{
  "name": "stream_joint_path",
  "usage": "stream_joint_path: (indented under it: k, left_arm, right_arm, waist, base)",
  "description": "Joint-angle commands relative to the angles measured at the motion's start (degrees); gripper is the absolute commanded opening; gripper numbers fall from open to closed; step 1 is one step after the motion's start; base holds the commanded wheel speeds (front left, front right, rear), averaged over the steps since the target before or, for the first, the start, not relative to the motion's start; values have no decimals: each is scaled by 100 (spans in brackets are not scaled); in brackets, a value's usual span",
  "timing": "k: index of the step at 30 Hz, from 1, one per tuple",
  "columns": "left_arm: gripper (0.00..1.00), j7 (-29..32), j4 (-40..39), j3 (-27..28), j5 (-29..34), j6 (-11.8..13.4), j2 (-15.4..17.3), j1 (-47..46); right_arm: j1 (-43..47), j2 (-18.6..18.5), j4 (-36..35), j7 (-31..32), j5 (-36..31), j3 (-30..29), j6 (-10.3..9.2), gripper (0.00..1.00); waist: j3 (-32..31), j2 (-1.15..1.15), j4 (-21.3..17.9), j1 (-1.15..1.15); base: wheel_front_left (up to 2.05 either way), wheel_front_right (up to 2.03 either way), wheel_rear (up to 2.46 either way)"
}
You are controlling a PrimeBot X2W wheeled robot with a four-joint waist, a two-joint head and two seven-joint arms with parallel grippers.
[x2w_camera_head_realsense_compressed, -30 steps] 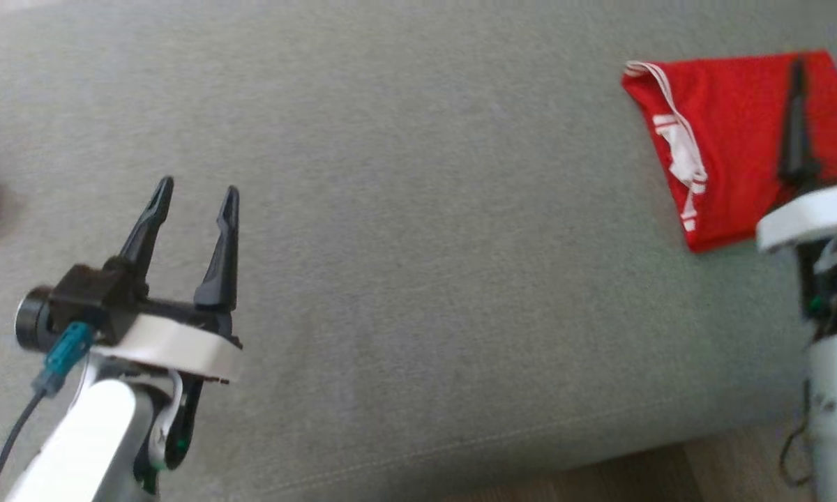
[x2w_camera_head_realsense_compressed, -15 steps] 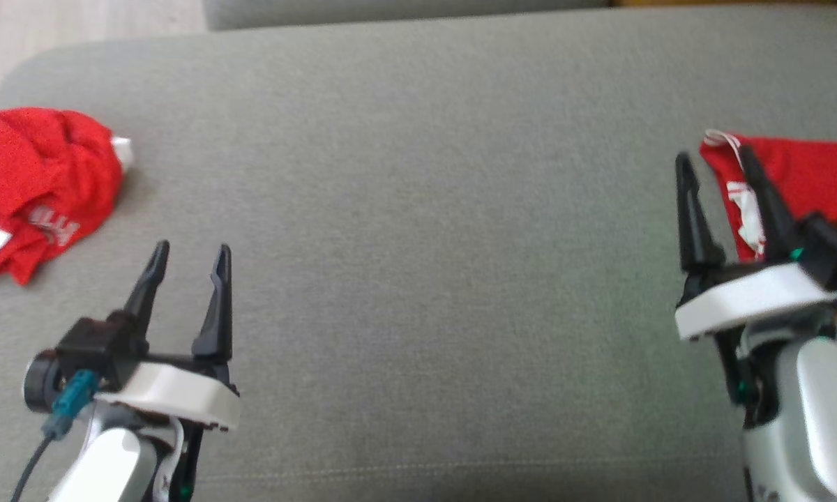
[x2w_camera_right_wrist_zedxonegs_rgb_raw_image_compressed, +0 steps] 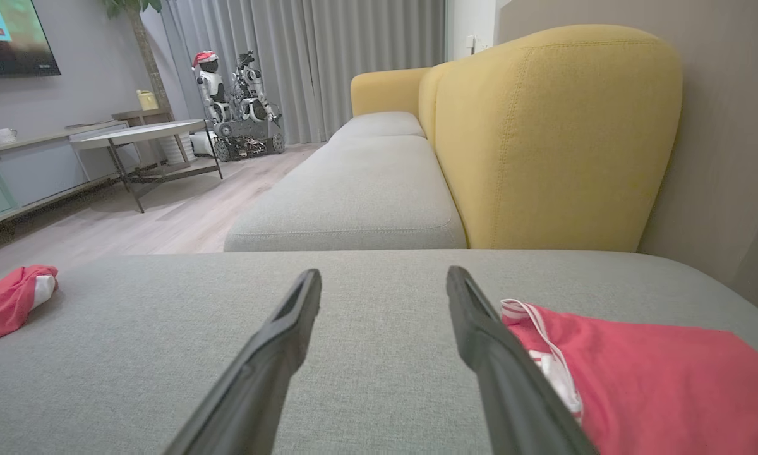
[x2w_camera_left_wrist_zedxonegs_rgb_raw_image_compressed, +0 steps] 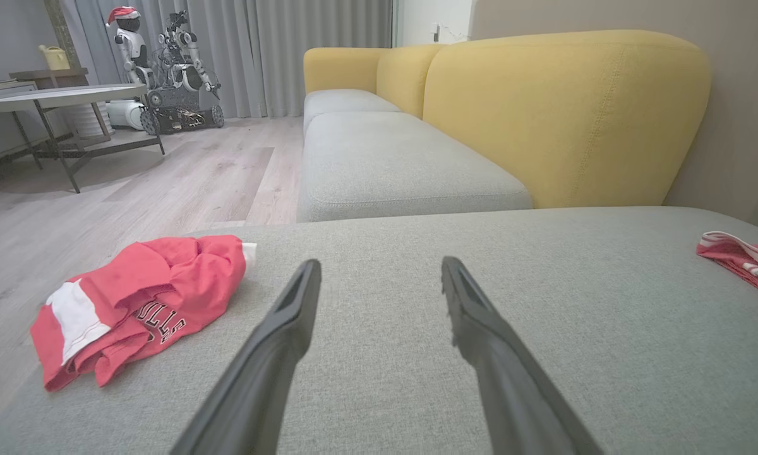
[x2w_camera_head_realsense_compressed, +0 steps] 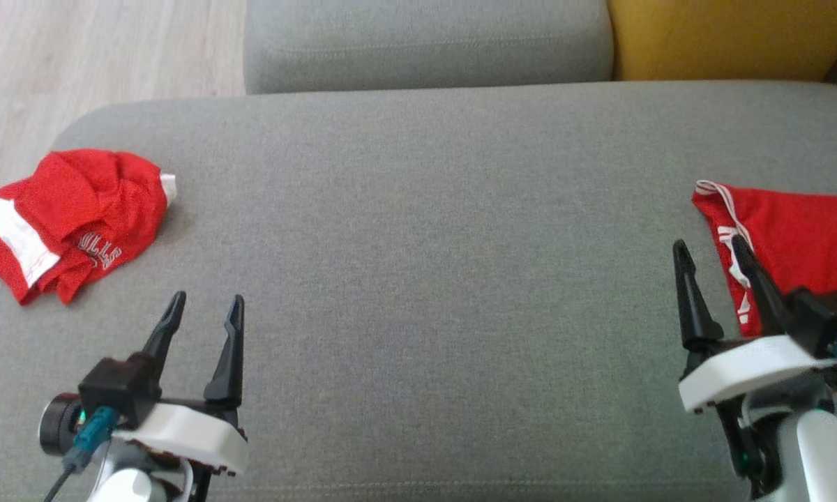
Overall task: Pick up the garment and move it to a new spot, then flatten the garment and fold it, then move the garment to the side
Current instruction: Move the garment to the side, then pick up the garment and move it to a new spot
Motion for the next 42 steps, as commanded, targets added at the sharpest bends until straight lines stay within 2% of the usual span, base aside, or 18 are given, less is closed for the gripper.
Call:
stream_joint_path:
  k: [1, 12, 42]
  left_arm:
    - [100, -23, -158, 224, -19, 33, 166, -195]
    - [100, 24, -137, 158, 3, 78, 250, -73]
    - [100, 73, -310, 181, 26, 312, 339, -59]
  right_arm:
    - [-76, 3, -286, 34, -21, 70, -4, 100]
    - [346, 61, -603, 186, -125, -110, -4, 100]
    - [338, 102, -695, 256, -194, -121, -4, 100]
  waist:
    - [-80, 0, -3, 0]
    - [-274, 0, -35, 0]
    - [-195, 0, -63, 0]
  base:
    - [0, 0, 0]
    - [0, 0, 0]
    - [0, 0, 0]
